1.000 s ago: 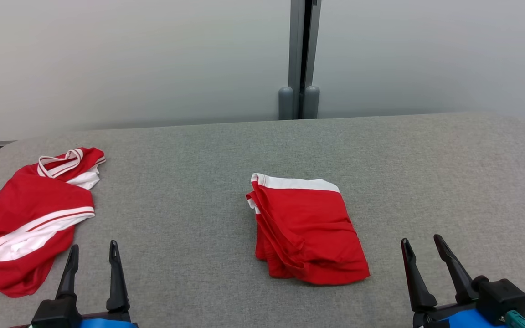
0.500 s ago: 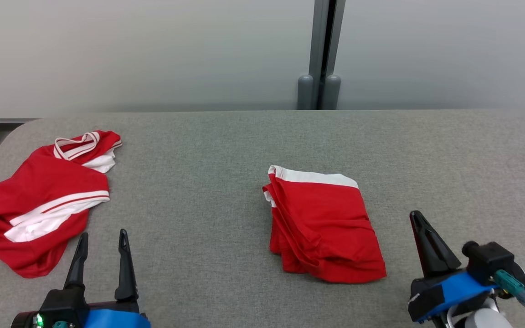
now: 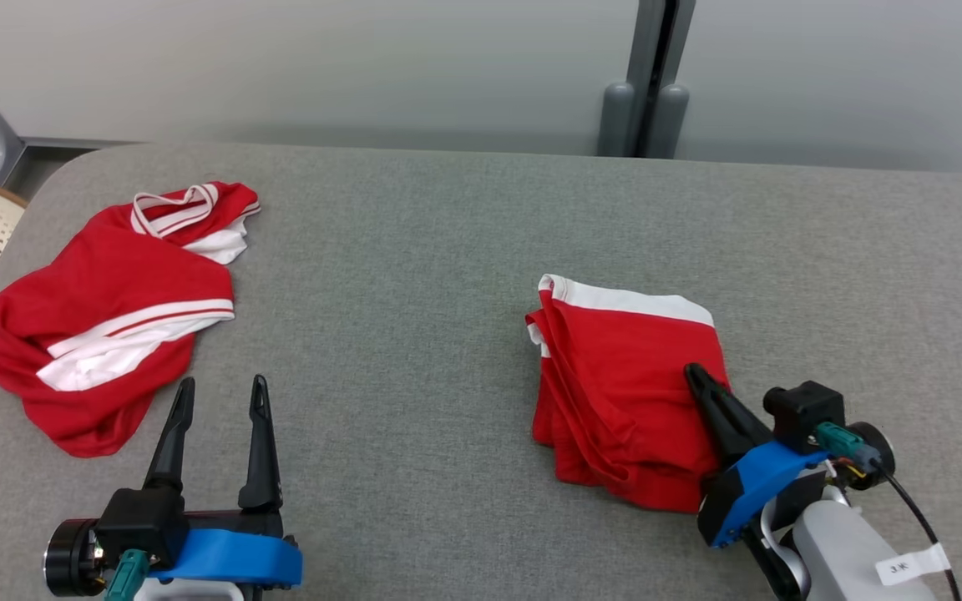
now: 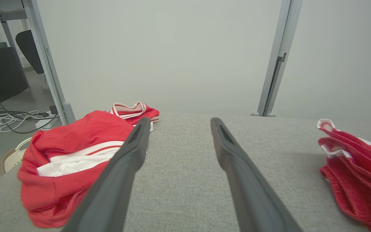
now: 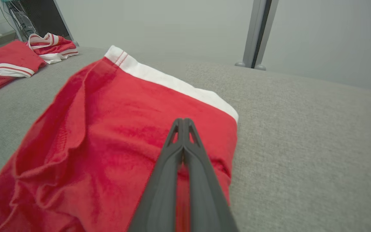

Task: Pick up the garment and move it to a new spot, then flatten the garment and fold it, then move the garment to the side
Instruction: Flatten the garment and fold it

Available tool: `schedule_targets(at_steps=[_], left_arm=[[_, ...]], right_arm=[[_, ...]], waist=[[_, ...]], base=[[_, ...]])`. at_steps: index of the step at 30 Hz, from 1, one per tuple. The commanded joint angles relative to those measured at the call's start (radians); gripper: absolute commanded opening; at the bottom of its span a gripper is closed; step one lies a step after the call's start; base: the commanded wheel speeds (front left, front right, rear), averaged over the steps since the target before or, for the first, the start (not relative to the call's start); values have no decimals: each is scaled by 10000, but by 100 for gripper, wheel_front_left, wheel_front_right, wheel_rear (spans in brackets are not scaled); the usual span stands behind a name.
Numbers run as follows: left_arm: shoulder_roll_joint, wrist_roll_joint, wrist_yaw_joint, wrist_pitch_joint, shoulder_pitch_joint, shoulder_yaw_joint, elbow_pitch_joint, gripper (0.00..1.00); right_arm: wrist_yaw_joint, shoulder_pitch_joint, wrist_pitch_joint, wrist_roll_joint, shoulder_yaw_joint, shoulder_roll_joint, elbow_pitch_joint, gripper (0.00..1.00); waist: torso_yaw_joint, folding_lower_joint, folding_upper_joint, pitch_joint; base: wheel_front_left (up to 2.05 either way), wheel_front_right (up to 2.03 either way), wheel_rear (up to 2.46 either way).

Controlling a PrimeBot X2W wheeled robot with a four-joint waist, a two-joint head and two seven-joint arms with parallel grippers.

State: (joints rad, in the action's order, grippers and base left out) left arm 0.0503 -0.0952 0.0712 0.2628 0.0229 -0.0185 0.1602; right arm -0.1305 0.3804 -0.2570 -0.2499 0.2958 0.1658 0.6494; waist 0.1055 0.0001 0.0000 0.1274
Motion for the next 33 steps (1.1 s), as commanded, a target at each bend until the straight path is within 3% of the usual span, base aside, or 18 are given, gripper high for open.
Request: schedule_targets(at_steps=[1, 6, 18, 25, 33], left_arm=[[6, -54, 27, 30, 157, -42, -14, 100], [3, -107, -29, 30, 250, -34, -77, 100], [3, -85, -69, 30, 322, -107, 17, 100], [4, 81, -142, 30, 273, 62, 42, 100], [5, 102, -281, 30, 233, 388, 12, 100]], right_arm=[[-5, 276, -57, -107, 108, -93, 343, 0], [-3, 638, -93, -264, 709, -534, 1071, 0], [-3, 461, -86, -1029, 2835, -1108, 642, 0], [-5, 417, -86, -845, 2279, -1097, -463, 0], [-5, -409, -86, -266, 210, -514, -2403, 0]], waist=[[130, -1, 0, 130], [187, -1, 0, 265], [220, -1, 0, 214], [-182, -1, 0, 115], [-987, -1, 0, -185]], base=[[0, 0, 0], [0, 0, 0], [0, 0, 0], [0, 0, 0], [0, 0, 0]])
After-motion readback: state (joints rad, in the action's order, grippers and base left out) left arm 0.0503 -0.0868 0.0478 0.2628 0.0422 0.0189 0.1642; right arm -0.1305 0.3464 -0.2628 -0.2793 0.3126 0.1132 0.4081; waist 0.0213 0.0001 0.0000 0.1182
